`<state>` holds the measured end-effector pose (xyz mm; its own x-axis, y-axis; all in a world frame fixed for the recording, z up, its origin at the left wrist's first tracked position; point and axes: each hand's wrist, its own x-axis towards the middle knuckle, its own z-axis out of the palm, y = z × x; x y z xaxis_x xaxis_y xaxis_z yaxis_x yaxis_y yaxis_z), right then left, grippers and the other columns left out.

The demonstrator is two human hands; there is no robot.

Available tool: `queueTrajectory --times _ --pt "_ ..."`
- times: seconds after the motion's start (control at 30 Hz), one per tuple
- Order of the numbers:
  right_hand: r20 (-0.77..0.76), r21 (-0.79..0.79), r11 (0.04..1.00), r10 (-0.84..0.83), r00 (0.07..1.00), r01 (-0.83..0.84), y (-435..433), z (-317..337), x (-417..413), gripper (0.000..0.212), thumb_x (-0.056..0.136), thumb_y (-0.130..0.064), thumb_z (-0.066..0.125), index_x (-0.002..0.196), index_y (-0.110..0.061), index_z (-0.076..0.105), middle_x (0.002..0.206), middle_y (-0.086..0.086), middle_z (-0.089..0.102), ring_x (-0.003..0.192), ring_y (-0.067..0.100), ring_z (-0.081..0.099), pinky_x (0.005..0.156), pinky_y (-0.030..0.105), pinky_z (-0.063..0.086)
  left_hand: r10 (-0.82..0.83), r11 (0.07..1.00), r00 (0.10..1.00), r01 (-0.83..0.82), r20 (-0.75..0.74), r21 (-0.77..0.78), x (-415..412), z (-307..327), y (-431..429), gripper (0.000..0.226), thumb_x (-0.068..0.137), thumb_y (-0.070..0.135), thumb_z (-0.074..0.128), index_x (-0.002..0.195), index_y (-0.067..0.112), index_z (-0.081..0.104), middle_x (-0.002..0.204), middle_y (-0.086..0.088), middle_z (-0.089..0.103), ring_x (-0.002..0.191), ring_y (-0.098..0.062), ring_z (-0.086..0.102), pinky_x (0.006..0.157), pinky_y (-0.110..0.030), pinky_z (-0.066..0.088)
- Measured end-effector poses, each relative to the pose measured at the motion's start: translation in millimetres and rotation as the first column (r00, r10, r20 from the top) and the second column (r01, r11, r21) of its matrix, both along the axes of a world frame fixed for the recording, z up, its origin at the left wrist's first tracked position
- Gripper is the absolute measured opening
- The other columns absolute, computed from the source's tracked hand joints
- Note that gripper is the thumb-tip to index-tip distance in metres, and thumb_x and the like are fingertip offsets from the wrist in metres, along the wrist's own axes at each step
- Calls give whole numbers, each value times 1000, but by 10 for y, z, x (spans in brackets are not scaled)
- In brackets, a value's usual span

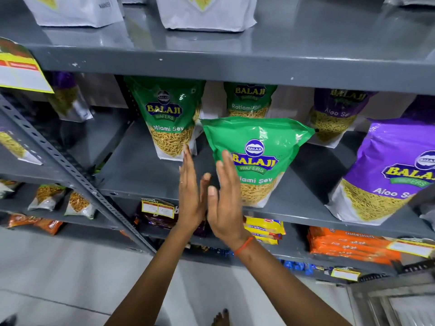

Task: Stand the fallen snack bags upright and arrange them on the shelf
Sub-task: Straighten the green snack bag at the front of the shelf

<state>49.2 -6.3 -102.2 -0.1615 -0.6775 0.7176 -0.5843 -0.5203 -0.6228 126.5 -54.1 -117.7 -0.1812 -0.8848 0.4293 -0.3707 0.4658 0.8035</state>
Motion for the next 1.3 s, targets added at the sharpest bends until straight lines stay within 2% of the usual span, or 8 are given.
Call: queueTrajectory --times 0.17,0.37,0.53,0.63,0.73,1.03,1.2,1.3 --pt "163 333 933 87 983 -138 -715 -124 441 52 96 -18 33 144 -9 14 155 3 13 145 10 6 120 28 8 219 957 958 -174 -185 232 440 -116 -809 78 87 44 37 147 12 -1 152 17 2 136 9 7 96 11 11" --pt "350 690 699 -93 932 -189 -1605 -290 396 59 94 -9 39 142 1 8 154 20 17 142 32 19 113 28 17 150 866 978 -59 -146 496 822 -362 -1668 78 85 30 60 146 11 15 154 -14 26 140 -26 29 109 -33 30" --pt "381 696 688 -109 918 -207 -1804 -385 409 48 89 -10 51 133 1 35 135 25 49 125 38 46 106 48 39 104 859 982 -10 -156 512 984 -341 -1704 65 73 36 68 128 8 46 133 -14 55 119 -25 54 98 -32 48" --pt "303 682 717 -96 948 -146 -1546 -452 471 49 88 -17 54 131 1 37 135 24 45 126 34 42 109 43 35 116 868 982 -26 -150 496 1087 -332 -1448 54 81 24 65 129 8 46 128 -10 58 116 -22 55 80 -8 48" --pt "298 649 741 -42 954 -170 -1235 -543 549 47 90 -22 53 130 -6 38 133 17 44 125 28 42 104 29 32 105 878 982 -19 -154 479 1224 -349 -1109 51 85 23 61 132 12 43 119 0 59 106 -12 57 82 -12 49" --pt "251 648 749 -34 967 -141 -835 -604 754 50 89 -34 53 131 -12 38 130 12 48 124 24 43 103 36 38 100 858 987 -20 -128 514 1436 -256 -656 43 88 11 55 128 11 41 102 14 59 80 16 63 78 -7 51" --pt "211 662 738 -18 977 -129 -784 -548 787 52 89 -36 52 132 -11 36 131 13 50 124 27 46 105 42 41 108 841 989 -35 -105 540 1428 -154 -521 52 88 15 56 136 10 35 124 -6 55 107 -13 55 98 -32 44" --pt "152 713 692 9 988 -116 -715 -391 767 61 89 -31 52 137 -5 26 137 19 46 124 35 47 103 47 43 98 832 993 -116 63 542 1391 -16 -449 57 89 23 55 139 11 31 128 -3 51 112 -13 46 95 -30 38"
